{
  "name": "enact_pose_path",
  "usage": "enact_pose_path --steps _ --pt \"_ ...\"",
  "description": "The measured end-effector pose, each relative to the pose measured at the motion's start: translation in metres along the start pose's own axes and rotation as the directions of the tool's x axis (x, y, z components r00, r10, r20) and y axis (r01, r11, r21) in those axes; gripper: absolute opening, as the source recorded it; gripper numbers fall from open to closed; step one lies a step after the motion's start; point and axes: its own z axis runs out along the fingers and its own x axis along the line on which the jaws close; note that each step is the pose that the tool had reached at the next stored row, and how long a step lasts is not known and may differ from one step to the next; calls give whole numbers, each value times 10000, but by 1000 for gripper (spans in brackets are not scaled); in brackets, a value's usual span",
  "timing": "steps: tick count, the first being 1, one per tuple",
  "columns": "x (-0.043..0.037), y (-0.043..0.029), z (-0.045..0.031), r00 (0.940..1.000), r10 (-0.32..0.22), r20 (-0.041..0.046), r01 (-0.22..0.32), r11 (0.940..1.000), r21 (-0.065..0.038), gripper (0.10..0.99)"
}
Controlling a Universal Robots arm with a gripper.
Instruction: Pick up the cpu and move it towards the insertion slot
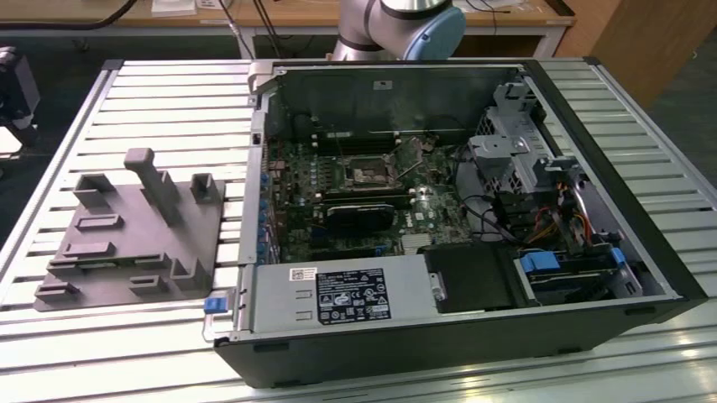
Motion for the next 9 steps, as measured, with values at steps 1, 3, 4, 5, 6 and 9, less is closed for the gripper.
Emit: enact_pose_path --steps 1,3,4,5,6,9 --pt "0 1 -24 10000 1 0 -1 10000 0 541" --pt "0 3 -71 10000 2 -2 -2 10000 1 541" --pt "1 3 -97 10000 2 -2 -2 10000 1 541" --pt "1 4 -120 10000 3 -1 -3 10000 1 541" --pt "1 5 -142 10000 2 -1 -2 10000 0 541" --pt "1 7 -212 10000 4 0 -4 10000 0 541"
